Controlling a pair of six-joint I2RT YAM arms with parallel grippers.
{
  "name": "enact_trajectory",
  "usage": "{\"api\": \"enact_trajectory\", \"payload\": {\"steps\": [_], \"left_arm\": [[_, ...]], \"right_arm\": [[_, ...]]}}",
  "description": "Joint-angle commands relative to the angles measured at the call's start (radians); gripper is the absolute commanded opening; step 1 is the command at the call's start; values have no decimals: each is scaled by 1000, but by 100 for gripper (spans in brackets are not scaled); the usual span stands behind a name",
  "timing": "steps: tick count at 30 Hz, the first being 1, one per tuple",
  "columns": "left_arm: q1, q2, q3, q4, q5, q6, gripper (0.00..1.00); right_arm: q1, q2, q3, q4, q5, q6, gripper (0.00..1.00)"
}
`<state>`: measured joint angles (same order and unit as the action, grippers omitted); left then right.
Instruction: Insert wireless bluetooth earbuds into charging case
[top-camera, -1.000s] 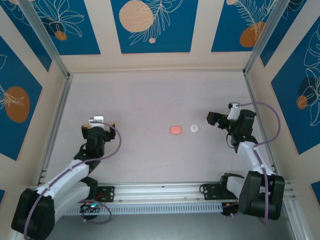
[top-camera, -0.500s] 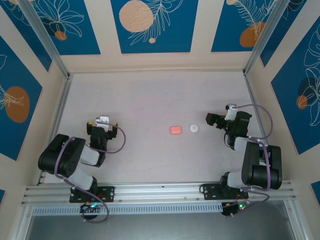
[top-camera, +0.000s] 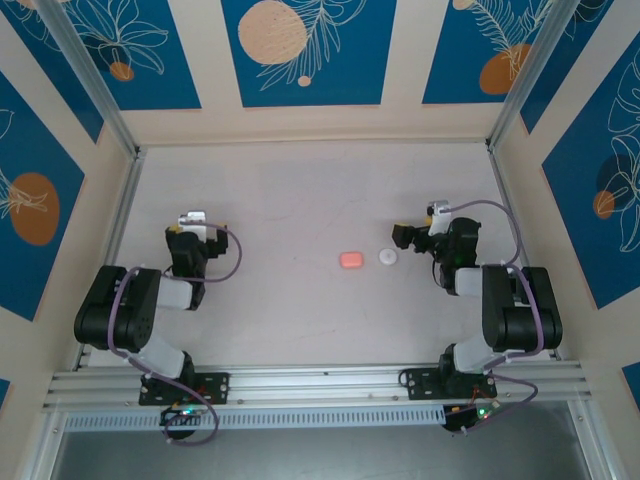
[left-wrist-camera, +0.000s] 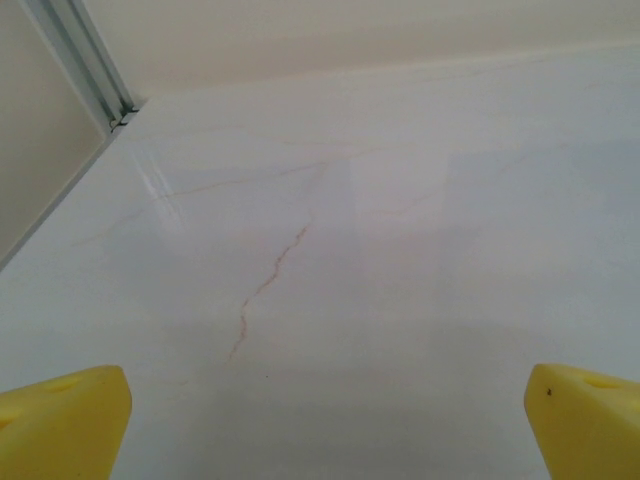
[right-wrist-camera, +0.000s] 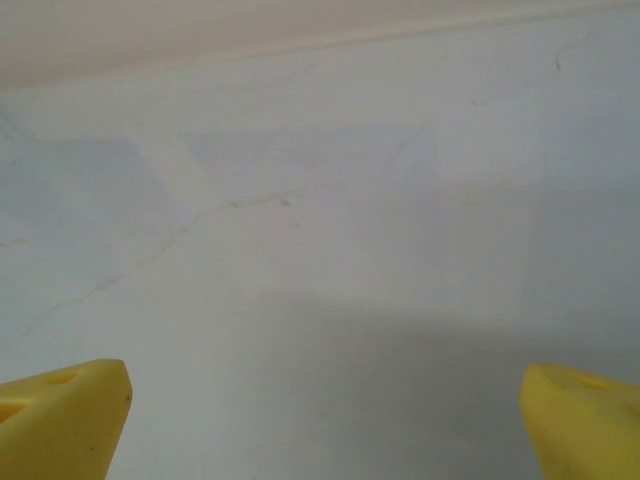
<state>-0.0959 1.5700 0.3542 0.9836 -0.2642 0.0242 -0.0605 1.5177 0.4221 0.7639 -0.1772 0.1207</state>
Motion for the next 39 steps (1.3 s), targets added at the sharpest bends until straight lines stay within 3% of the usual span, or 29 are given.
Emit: {"api": "enact_trajectory", "payload": {"steps": [1, 2, 12, 39], "left_arm": [[6, -8, 0, -6, 28, -17, 100], [6, -12, 1, -15, 28, -19, 100], [6, -11, 9, -28, 71, 2, 100], [7, -9, 14, -36, 72, -3, 100]], "right_arm": [[12, 19, -14, 89, 77, -26, 99], [13, 4, -3, 28, 80, -36, 99], [31, 9, -1, 32, 152, -27, 99], [31, 6, -3, 38, 153, -28, 99]]}}
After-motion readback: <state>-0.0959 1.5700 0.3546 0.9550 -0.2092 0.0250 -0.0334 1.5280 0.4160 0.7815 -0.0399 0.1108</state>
